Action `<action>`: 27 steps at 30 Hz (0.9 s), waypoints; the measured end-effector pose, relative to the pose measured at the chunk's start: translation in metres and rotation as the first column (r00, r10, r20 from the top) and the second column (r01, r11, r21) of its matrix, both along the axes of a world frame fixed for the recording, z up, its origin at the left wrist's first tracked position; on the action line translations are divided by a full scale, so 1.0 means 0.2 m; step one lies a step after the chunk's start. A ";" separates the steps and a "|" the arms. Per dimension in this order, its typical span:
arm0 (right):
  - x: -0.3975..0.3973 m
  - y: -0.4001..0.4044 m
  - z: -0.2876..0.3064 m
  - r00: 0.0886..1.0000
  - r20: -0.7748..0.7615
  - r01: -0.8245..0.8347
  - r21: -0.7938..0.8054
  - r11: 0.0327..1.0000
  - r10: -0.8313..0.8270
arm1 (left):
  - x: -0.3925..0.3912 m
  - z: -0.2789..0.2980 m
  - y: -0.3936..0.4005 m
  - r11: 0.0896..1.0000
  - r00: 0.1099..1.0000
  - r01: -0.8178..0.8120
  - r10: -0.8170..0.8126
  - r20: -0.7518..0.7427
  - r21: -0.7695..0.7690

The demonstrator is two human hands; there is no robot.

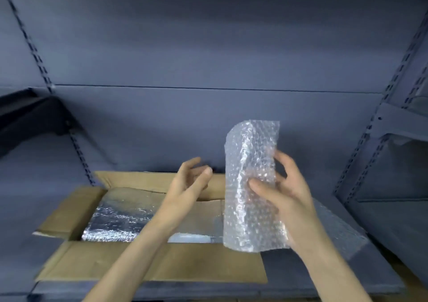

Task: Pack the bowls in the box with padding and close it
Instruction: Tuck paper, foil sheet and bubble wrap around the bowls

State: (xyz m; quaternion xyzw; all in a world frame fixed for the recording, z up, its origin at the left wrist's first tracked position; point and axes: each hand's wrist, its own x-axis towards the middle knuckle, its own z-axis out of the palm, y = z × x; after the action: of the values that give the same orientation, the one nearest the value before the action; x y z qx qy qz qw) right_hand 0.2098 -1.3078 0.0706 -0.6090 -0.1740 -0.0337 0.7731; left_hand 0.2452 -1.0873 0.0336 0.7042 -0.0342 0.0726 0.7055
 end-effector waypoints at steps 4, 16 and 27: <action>0.10 0.11 -0.07 0.991 -0.131 -0.023 0.117 0.993 0.039 | -0.01 0.02 0.13 0.927 0.919 0.268 -0.328 -0.219 -0.264; 0.24 0.14 -0.49 0.905 0.034 0.345 -0.644 0.683 -0.424 | 0.07 -0.23 0.36 0.996 0.981 -0.092 0.093 -0.173 0.014; 0.21 0.10 -0.53 0.893 0.370 0.426 -0.879 0.215 -0.258 | 0.07 -0.27 0.28 0.454 0.842 -0.476 -0.012 0.539 0.753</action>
State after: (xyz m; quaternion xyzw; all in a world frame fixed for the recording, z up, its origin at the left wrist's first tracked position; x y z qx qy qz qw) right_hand 0.2509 -1.2876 -0.0354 -0.9621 -0.0759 -0.1380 0.2228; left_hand 0.2591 -1.0310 -0.0197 0.9175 -0.1358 0.3131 0.2040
